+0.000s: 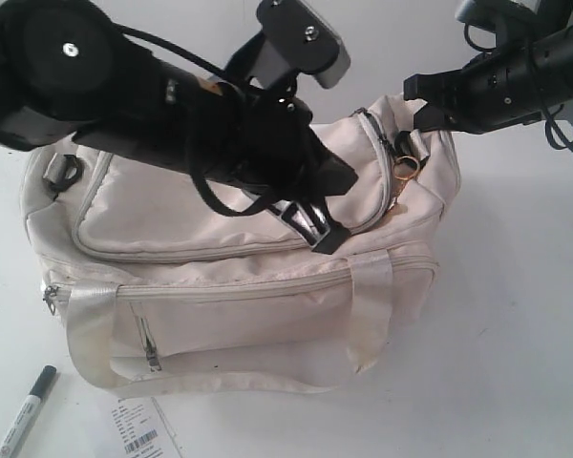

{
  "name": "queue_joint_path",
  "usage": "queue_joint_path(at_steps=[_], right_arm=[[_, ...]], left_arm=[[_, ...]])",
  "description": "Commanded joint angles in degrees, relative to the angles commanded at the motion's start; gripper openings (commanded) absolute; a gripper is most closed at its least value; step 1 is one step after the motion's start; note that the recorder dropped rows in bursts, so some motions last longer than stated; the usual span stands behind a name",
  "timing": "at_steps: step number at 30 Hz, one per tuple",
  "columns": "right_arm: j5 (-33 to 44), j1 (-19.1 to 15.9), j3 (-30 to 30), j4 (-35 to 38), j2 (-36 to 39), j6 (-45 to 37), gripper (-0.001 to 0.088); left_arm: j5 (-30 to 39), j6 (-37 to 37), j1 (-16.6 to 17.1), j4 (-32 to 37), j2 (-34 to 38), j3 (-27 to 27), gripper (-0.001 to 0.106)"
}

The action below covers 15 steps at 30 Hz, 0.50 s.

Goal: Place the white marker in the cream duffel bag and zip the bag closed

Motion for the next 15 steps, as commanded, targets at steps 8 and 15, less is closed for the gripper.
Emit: queue_joint_path(at_steps=[8, 15], right_arm=[[0.0, 0.0, 0.0, 0.0, 0.0, 0.0, 0.0], [-0.11, 0.0, 0.0, 0.0, 0.0, 0.0, 0.0]], left_arm=[[-0.51, 9.38, 0.0, 0.13, 5.24, -4.71, 0.0], [-3.55, 19.69, 0.0, 0.13, 8.46, -7.37, 0.01]])
